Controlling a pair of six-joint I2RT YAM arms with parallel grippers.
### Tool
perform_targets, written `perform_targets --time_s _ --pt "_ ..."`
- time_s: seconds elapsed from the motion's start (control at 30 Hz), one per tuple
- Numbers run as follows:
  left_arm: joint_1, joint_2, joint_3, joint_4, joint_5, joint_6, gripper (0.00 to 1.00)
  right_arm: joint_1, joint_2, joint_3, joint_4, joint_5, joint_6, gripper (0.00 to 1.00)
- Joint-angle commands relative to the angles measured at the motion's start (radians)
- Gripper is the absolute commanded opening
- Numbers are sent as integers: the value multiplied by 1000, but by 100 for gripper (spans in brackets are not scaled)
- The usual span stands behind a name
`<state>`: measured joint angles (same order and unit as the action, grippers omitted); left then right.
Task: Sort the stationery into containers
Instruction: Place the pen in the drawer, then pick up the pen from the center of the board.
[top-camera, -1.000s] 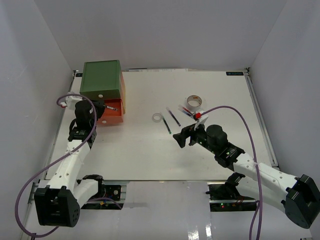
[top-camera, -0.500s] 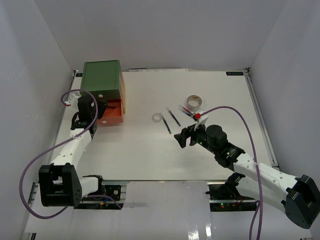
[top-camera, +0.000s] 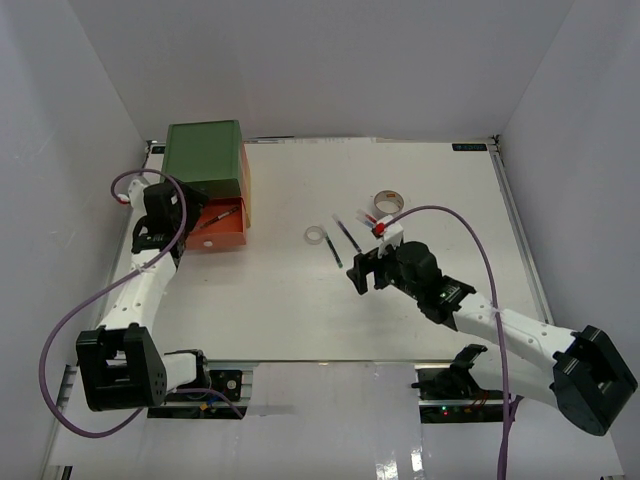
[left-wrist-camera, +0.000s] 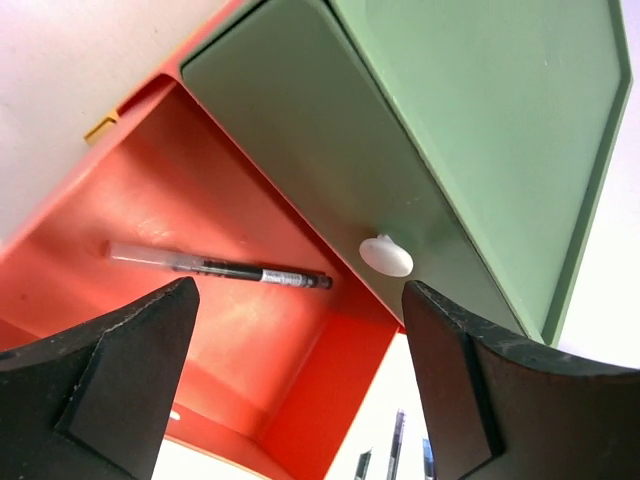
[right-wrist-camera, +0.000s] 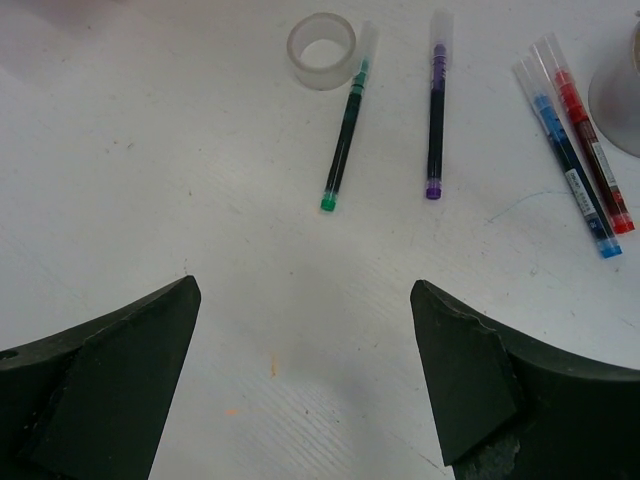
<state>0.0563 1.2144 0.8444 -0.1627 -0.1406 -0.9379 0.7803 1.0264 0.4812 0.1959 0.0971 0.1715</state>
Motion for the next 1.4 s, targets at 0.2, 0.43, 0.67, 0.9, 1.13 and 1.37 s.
perform_targets --time_s 0.2,0.43,0.67,0.9,1.13,1.37 --pt "10 -50 127 -92 99 233 98 4 208 180 -69 53 -70 96" --pt "8 -119 171 -224 266 450 98 5 446 303 -84 64 -99 93" --pt "4 -225 118 -311 366 493 98 10 642 441 -102 95 -107 78" --pt "-10 -248 105 -343 407 496 98 10 796 536 -128 102 -104 54" --pt "-35 -254 108 -342 450 461 98 8 801 516 -135 148 -99 24" --pt "-223 -214 104 -295 420 366 98 10 687 445 -121 165 -83 8"
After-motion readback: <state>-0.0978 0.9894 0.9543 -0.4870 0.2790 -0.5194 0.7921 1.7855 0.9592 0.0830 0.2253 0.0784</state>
